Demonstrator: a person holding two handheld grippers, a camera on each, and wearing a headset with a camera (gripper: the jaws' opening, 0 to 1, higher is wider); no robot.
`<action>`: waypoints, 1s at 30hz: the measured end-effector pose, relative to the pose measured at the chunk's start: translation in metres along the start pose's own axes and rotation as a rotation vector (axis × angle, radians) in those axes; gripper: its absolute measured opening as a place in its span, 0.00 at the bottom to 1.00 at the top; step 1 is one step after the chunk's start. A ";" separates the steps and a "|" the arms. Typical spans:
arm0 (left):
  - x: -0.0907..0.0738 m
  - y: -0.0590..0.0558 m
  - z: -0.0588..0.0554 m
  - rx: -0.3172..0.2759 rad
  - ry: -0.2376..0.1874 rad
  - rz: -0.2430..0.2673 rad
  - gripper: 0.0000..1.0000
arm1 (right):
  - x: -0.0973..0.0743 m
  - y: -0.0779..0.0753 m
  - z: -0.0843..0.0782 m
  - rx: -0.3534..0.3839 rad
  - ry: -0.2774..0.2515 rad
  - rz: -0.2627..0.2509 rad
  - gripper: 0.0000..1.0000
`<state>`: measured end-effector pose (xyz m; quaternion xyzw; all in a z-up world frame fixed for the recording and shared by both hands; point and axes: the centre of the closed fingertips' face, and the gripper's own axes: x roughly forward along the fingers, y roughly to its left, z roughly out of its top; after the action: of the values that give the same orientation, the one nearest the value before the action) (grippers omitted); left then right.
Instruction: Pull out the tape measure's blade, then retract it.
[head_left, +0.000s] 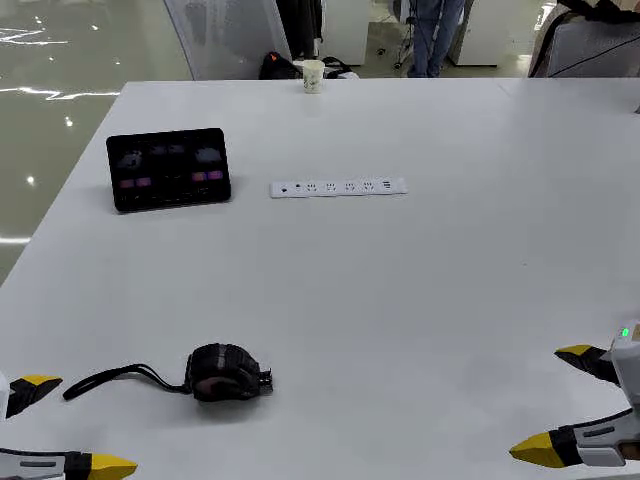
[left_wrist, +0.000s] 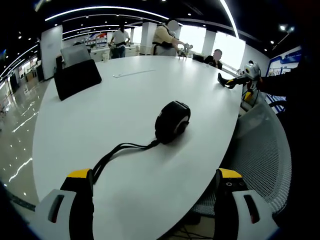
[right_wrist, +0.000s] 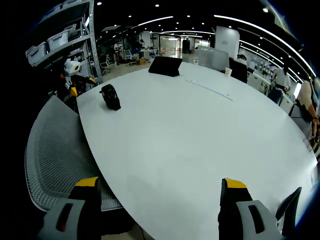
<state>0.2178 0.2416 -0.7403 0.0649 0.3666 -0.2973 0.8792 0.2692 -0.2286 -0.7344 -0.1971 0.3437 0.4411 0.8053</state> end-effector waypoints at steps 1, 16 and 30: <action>0.001 0.002 -0.002 0.001 0.012 0.014 0.99 | 0.002 -0.002 -0.002 -0.004 0.008 -0.002 0.99; 0.011 0.000 0.007 0.038 0.024 -0.026 0.99 | 0.015 0.002 0.010 0.006 -0.010 0.058 0.99; 0.027 0.001 0.020 0.126 0.043 -0.081 0.99 | 0.042 0.011 0.021 -0.074 0.016 0.127 0.99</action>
<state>0.2448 0.2229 -0.7443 0.1116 0.3683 -0.3533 0.8527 0.2832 -0.1860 -0.7509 -0.2081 0.3452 0.5022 0.7650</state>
